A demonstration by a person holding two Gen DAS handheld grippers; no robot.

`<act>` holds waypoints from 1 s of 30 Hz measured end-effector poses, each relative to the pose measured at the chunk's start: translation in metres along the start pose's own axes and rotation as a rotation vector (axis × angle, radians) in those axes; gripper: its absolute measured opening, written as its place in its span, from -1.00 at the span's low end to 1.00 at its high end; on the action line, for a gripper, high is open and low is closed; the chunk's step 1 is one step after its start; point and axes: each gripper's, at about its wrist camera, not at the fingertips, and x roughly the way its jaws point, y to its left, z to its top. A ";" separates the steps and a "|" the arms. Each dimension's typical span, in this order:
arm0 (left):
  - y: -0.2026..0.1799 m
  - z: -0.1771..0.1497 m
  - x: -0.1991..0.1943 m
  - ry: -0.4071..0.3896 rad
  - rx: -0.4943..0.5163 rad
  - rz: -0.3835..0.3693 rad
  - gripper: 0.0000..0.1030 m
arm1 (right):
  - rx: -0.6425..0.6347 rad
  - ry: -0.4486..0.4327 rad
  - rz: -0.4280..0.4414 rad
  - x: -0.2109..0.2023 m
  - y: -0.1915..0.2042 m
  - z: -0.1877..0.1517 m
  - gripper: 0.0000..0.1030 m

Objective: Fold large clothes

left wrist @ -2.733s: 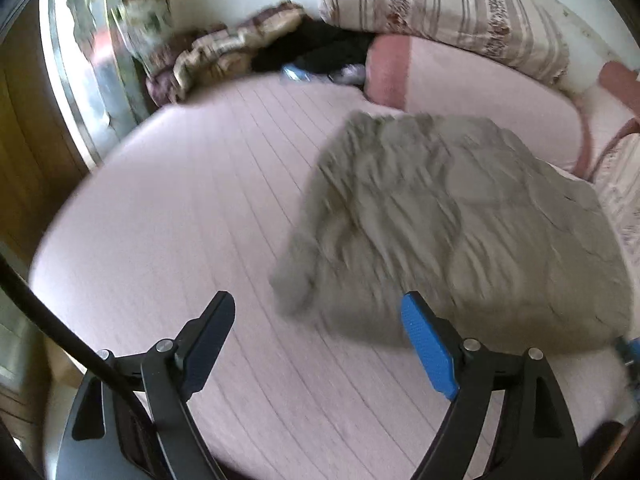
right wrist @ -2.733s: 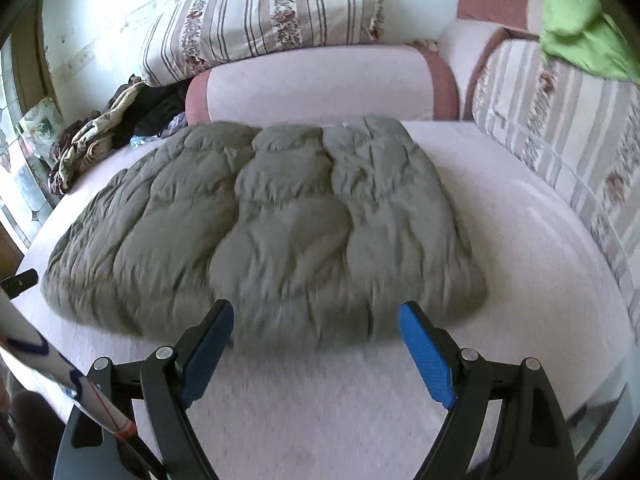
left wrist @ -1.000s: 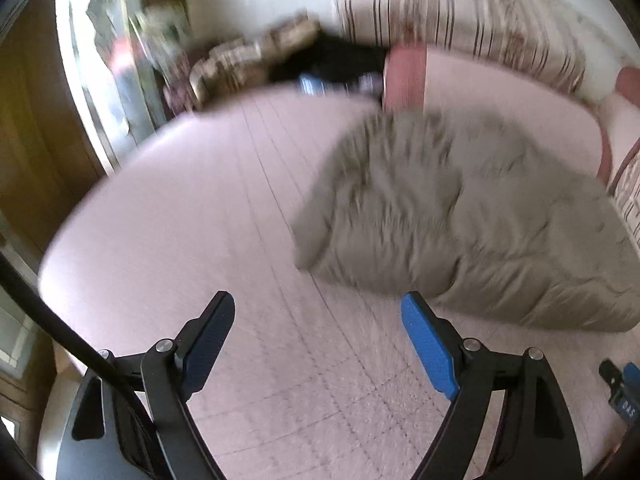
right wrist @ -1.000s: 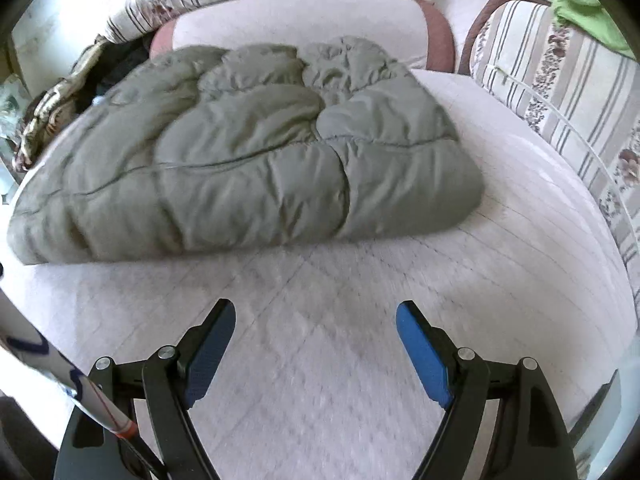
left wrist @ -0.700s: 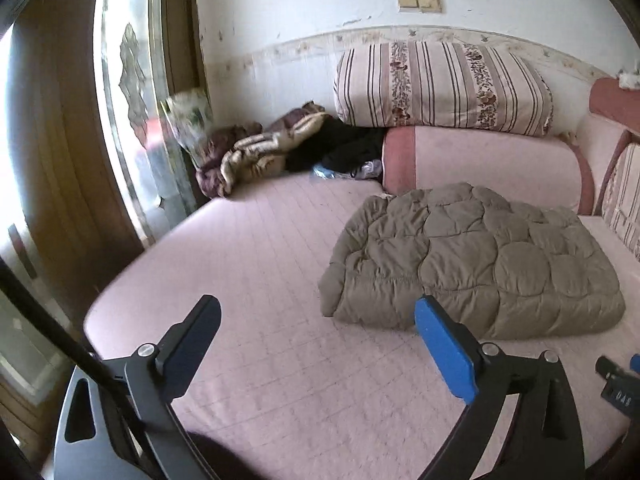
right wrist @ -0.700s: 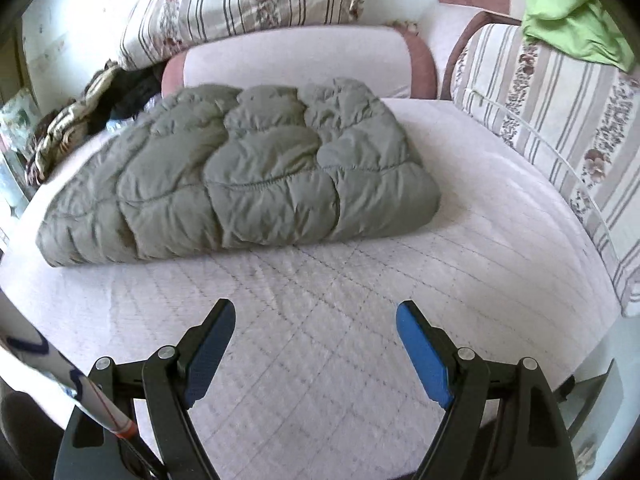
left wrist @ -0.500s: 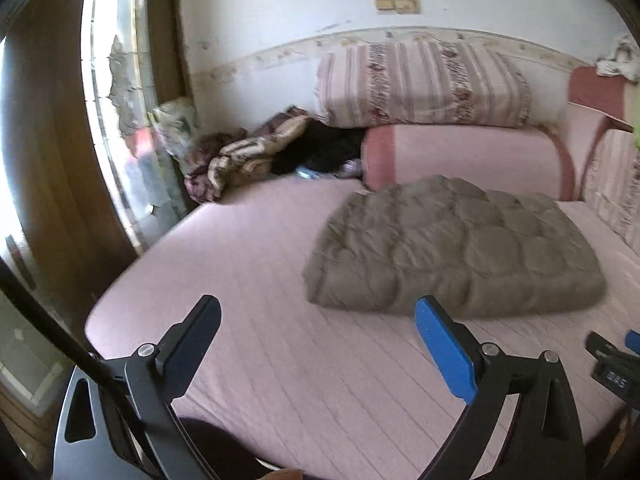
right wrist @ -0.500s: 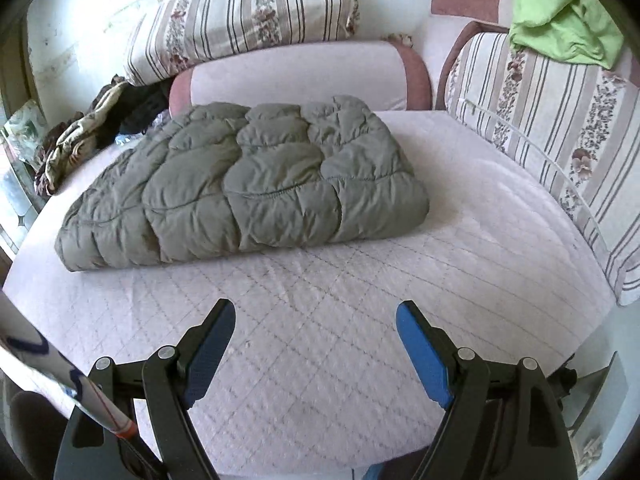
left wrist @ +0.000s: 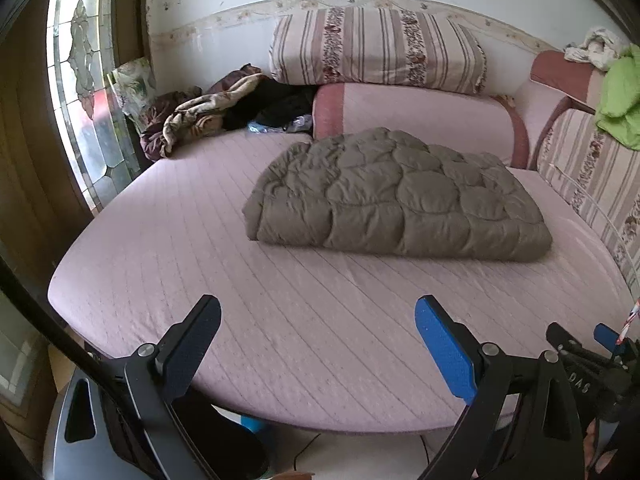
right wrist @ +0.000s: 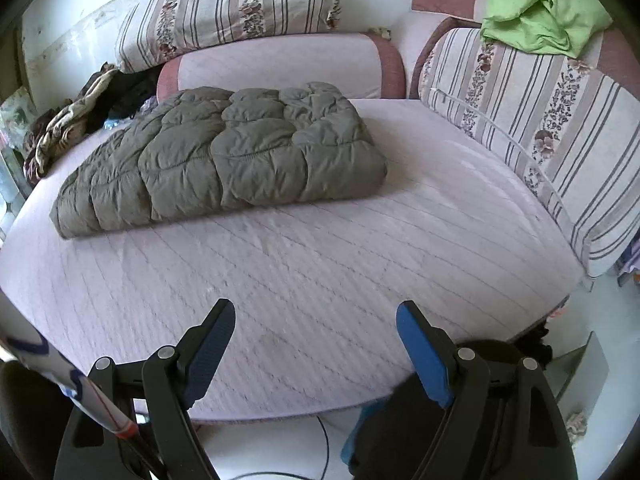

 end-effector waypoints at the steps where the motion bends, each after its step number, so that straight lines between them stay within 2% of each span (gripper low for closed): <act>1: -0.003 -0.002 -0.002 0.002 0.007 -0.003 0.89 | -0.015 0.002 -0.010 -0.002 0.002 -0.003 0.67; 11: -0.014 -0.009 -0.010 0.019 0.041 -0.046 0.89 | -0.063 -0.011 -0.046 -0.013 0.009 -0.012 0.67; 30: -0.015 -0.014 0.009 0.095 0.030 -0.082 0.89 | -0.070 0.030 -0.050 0.000 0.012 -0.014 0.67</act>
